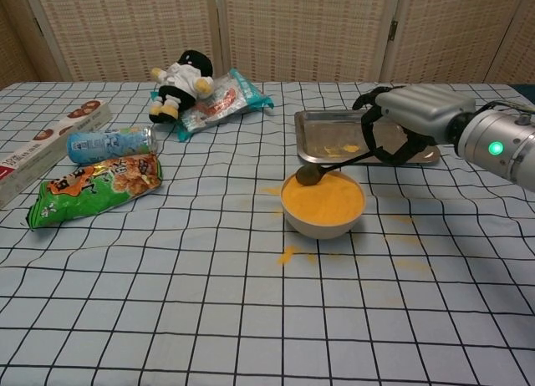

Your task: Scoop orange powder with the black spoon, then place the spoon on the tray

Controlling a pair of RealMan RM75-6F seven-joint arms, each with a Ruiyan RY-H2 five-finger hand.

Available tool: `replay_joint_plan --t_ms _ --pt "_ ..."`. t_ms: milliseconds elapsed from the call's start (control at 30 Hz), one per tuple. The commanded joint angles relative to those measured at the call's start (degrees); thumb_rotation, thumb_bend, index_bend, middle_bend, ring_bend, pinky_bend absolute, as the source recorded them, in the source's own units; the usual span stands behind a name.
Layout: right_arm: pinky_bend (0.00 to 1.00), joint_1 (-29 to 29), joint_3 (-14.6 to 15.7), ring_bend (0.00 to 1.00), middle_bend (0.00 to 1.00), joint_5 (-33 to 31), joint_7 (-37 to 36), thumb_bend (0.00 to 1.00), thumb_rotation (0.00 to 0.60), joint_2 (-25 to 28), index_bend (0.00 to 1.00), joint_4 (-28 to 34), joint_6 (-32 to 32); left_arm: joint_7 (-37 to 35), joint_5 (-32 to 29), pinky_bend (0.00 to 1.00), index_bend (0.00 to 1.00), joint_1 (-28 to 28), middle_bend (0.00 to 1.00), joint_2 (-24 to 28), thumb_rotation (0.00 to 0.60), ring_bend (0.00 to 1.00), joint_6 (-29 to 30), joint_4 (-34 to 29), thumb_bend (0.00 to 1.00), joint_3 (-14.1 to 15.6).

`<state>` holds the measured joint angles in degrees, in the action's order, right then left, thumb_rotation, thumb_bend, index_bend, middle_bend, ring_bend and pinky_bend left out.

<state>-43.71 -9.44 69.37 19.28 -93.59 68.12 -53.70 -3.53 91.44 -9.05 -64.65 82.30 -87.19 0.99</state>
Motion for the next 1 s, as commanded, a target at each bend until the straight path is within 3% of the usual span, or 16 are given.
replay_joint_plan --t_ms 33,467,667,1000 --pt "0.09 0.13 0.86 0.00 0.11 0.44 0.33 0.56 0.600 0.24 0.89 0.31 0.64 0.18 -0.07 0.10 0.00 -0.06 0.00 -0.06 0.600 0.00 -0.12 -0.09 0.40 -0.02" --pt "0.09 2.34 3.48 0.00 0.11 0.73 3.72 0.56 0.600 6.34 0.91 11.47 0.21 0.51 0.41 0.10 0.00 0.10 0.00 -0.06 0.600 0.00 0.38 -0.38 0.40 0.13" --pt "0.10 3.48 1.05 0.00 0.11 2.51 2.05 0.56 0.600 3.38 0.90 8.84 -6.23 0.42 0.76 0.10 0.00 0.25 0.00 -0.03 0.600 0.00 0.78 -0.33 0.40 0.26" --pt "0.12 1.67 -0.14 0.00 0.12 0.95 1.27 0.56 0.600 0.48 0.89 1.53 -2.56 0.24 0.47 0.10 0.00 0.11 0.00 -0.02 0.600 0.00 0.41 -0.19 0.40 0.17"
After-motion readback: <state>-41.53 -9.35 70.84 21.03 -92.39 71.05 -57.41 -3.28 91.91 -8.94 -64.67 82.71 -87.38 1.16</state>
